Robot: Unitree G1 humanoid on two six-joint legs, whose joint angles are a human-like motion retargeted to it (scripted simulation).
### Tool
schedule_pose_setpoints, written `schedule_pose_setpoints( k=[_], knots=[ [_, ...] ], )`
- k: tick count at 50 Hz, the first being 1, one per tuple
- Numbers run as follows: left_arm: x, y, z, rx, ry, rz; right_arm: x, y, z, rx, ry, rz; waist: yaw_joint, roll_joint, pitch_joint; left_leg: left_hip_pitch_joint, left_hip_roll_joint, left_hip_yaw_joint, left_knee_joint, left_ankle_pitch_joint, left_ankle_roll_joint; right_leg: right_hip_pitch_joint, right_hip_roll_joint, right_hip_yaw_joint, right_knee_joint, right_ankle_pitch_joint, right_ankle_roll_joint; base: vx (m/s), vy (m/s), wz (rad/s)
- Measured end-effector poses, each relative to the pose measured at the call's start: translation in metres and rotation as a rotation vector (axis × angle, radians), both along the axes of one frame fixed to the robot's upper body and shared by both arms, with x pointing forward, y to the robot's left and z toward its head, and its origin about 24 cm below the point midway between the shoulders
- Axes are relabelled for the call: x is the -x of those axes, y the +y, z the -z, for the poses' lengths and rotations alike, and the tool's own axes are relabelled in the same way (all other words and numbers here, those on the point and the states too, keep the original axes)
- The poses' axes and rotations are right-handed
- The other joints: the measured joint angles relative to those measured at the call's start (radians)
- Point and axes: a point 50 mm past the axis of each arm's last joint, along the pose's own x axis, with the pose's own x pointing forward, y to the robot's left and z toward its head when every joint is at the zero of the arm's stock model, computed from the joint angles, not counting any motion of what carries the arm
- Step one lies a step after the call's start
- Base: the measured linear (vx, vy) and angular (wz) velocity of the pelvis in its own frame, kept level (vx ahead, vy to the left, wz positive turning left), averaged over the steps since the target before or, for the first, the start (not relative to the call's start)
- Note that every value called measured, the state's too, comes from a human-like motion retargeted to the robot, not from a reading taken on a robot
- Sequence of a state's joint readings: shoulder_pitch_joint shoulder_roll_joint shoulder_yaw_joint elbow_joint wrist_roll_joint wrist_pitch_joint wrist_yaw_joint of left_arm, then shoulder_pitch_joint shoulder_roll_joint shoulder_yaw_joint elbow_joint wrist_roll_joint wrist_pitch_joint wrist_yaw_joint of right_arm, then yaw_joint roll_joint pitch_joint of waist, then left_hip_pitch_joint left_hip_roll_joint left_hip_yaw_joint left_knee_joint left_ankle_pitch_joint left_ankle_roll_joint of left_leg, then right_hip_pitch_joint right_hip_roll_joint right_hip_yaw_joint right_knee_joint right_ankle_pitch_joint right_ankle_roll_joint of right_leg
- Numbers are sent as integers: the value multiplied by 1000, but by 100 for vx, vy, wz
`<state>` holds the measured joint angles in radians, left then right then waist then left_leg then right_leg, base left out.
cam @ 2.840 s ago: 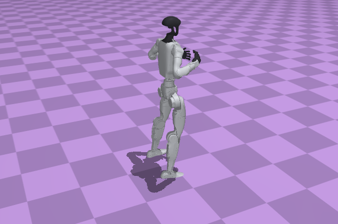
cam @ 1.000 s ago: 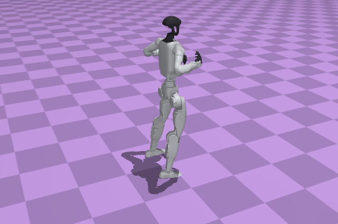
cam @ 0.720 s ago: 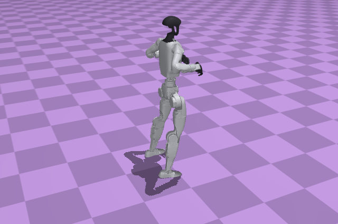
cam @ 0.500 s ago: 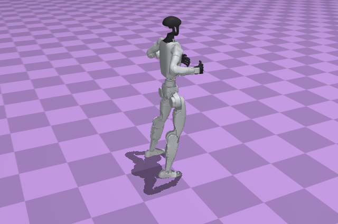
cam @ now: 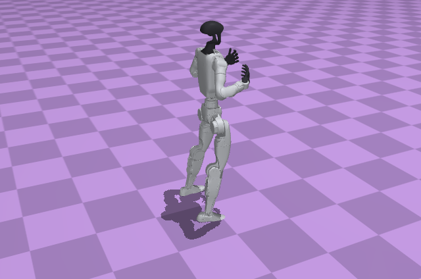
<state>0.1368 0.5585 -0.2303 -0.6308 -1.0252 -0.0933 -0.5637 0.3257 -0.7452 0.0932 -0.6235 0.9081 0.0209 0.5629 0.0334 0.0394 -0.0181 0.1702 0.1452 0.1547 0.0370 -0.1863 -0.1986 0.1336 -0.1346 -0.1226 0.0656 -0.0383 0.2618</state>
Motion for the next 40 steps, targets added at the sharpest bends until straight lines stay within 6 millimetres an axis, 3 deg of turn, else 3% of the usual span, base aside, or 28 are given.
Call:
schedule_pose_setpoints(
  k=[5, 7, 12, 20, 24, 32, 40],
  knots=[
    [0, 18, 23, -190, 56, -65, 1, -16, 9, 367, -97, 34, 3, 9, 26, 11, -4, 5, -2, -4, 3, 7, -5, 4, 1, -4, 0, 0, 0, 0],
    [2, 22, 25, -234, 57, -98, 4, -19, 3, 377, -121, 61, 3, 10, 34, 11, -7, 4, -3, -3, 3, 8, -7, 3, 2, -5, 0, 0, 0, 0],
    [6, 15, 5, -84, -13, -106, 14, -11, -22, 66, -123, 67, 8, 6, 38, 7, -14, -4, -3, -2, 3, 8, -15, -4, 0, -5, 0, 0, 0, 0],
    [4, -20, -52, 348, -220, 91, 16, 23, -45, -417, -44, -206, 2, -19, 55, 26, -33, -30, 1, -9, 13, 48, -36, -26, -6, -10, 0, -1, 1, 5],
    [11, -25, -69, 472, -272, 195, 16, 35, -56, -503, -59, -280, 1, -25, 53, 27, -36, -33, 0, -8, 14, 52, -38, -28, -8, -10, 0, 0, 0, 0],
    [22, -2, -85, 559, -363, 229, 21, 41, -99, -699, -287, -368, 3, -24, 44, 24, -41, -37, -1, -6, 26, 51, -43, -29, -11, -8, 0, 0, 0, 0],
    [23, -35, -115, 528, -483, 336, 18, 48, -128, -840, -411, -431, 3, -30, 23, 21, -55, -46, -6, -1, 37, 47, -58, -36, -4, -13, -1, 0, 0, 0]
  ],
)
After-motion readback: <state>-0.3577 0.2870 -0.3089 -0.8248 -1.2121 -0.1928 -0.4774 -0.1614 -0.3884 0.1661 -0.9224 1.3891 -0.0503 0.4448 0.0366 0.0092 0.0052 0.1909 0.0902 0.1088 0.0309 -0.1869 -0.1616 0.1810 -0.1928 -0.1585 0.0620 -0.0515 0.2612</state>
